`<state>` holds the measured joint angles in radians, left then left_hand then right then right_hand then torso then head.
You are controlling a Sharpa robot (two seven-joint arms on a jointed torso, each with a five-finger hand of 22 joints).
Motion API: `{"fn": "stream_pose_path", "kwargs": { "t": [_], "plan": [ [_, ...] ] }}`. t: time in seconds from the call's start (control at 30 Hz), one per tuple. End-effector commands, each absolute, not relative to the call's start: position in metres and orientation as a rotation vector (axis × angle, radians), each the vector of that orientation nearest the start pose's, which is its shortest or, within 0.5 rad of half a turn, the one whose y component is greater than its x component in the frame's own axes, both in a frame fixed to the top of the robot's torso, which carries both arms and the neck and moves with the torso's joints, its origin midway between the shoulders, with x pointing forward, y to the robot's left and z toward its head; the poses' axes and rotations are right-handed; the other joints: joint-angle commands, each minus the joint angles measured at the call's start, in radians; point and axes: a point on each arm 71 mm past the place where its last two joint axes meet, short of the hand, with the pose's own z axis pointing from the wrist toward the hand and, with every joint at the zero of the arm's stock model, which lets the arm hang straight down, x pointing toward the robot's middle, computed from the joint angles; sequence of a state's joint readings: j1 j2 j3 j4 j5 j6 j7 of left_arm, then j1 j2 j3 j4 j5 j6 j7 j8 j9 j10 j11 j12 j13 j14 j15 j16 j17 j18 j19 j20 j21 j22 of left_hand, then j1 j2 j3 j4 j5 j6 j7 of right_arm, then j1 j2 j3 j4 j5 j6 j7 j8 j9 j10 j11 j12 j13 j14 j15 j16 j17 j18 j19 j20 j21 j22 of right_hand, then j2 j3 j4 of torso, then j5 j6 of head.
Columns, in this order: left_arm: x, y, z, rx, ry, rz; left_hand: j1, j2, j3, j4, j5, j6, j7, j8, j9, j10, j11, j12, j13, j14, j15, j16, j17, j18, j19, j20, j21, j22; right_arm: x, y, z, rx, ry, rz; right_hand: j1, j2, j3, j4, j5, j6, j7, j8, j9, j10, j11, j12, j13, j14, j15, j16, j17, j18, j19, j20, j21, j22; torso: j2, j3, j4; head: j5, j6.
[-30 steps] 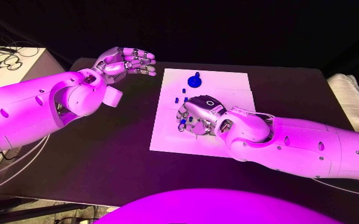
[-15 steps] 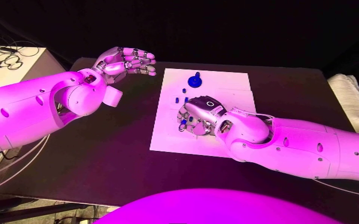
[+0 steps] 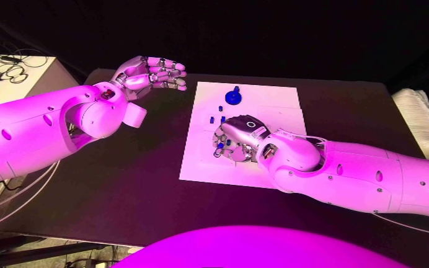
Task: Assemble the parts on the task board
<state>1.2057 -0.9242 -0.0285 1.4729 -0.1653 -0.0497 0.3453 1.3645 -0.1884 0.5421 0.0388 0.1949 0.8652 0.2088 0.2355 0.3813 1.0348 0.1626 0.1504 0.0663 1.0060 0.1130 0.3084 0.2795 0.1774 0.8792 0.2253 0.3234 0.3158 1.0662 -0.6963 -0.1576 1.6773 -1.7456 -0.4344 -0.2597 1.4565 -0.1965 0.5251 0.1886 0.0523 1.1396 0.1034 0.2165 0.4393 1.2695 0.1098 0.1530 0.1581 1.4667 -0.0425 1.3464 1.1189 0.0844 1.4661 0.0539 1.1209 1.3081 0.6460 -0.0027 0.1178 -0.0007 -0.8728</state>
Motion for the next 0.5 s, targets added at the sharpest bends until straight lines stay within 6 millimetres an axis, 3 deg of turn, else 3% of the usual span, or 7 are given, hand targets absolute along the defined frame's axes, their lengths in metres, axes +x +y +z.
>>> {"fn": "stream_pose_path", "kwargs": {
  "t": [0.03, 0.5],
  "plan": [
    [0.4913, 0.2475, -0.1732, -0.913, 1.579, -1.621, 0.003, 0.010, -0.006, 0.001, 0.005, 0.003, 0.002, -0.007, -0.001, 0.002, 0.000, -0.006, 0.001, 0.000, 0.006, -0.006, 0.001, 0.002, 0.002, 0.002, -0.006, -0.001, 0.3930, -0.0893, -0.2563, -0.424, 1.658, 0.750, -0.002, 0.008, 0.093, -0.093, 0.003, -0.005, 0.002, 0.002, 0.002, 0.088, -0.083, 0.002, 0.002, 0.019, -0.007, -0.005, -0.002, -0.018, 0.050, -0.006, 0.006, 0.171, 0.000, 0.0001, -0.0011, 0.003, 0.000],
    [0.4914, 0.2478, -0.1733, -0.913, 1.579, -1.620, 0.003, 0.010, -0.006, 0.001, 0.005, 0.003, 0.002, -0.007, -0.001, 0.002, 0.000, -0.006, 0.001, 0.000, 0.006, -0.006, 0.001, 0.002, 0.002, 0.002, -0.006, -0.001, 0.3919, -0.0895, -0.2613, -0.430, 1.677, 0.746, -0.002, 0.008, 0.093, -0.093, 0.003, -0.005, 0.002, 0.002, 0.002, 0.088, -0.083, 0.002, 0.002, 0.019, -0.007, -0.005, -0.002, -0.018, 0.050, -0.006, 0.006, 0.171, -0.001, -0.0008, -0.0013, 0.005, 0.000]
  ]
}}
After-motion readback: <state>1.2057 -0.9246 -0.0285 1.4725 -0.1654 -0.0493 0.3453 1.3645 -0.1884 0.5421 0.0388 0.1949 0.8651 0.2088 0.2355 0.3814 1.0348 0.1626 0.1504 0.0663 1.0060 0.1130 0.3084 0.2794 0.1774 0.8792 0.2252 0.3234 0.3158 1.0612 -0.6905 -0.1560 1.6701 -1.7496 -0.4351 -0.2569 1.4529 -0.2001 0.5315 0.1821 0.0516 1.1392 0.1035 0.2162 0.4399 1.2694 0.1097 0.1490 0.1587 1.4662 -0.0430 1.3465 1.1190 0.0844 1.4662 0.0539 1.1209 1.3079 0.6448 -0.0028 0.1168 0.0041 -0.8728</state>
